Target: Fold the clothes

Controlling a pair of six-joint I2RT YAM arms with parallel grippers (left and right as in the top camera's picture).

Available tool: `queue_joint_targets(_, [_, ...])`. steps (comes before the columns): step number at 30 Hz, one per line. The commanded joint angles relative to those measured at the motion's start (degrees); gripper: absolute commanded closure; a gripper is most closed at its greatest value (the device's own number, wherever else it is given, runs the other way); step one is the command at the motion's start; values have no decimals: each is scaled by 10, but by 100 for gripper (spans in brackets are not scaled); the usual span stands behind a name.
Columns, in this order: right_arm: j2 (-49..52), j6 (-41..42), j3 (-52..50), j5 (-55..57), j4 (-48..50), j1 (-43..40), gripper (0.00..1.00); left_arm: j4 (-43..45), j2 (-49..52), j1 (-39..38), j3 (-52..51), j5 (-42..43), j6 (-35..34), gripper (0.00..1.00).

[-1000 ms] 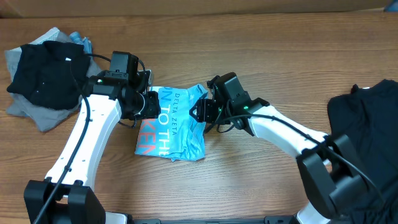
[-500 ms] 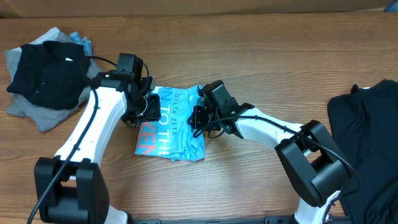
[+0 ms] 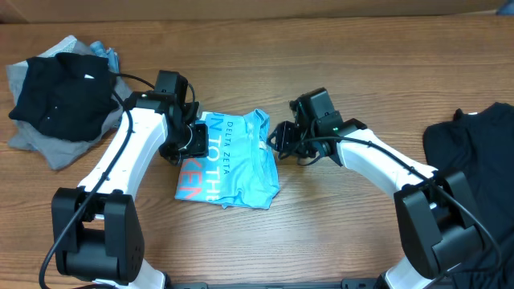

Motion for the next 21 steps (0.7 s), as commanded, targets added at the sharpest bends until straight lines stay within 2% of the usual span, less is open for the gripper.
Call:
queue_joint_targets(1, [-19,-16,5,-12,45,-3,55,2,4,-2,1,-7,16,60])
queue_joint_targets(6, [-11,-14,5,-1,111,-2,55,2,5,-2,1,-7,15,60])
queue_joint_targets(11, [18,14,5,89,129,-3,53,2,5,-2,1,-6,15,61])
queue_joint_targets(17, [55,15,5,29,203,4,38,2,5,-2,1,-5,15,61])
queue_joint_targets(21, [77,15,5,47,213,18,37,-1,5,-2,1,-5,15,62])
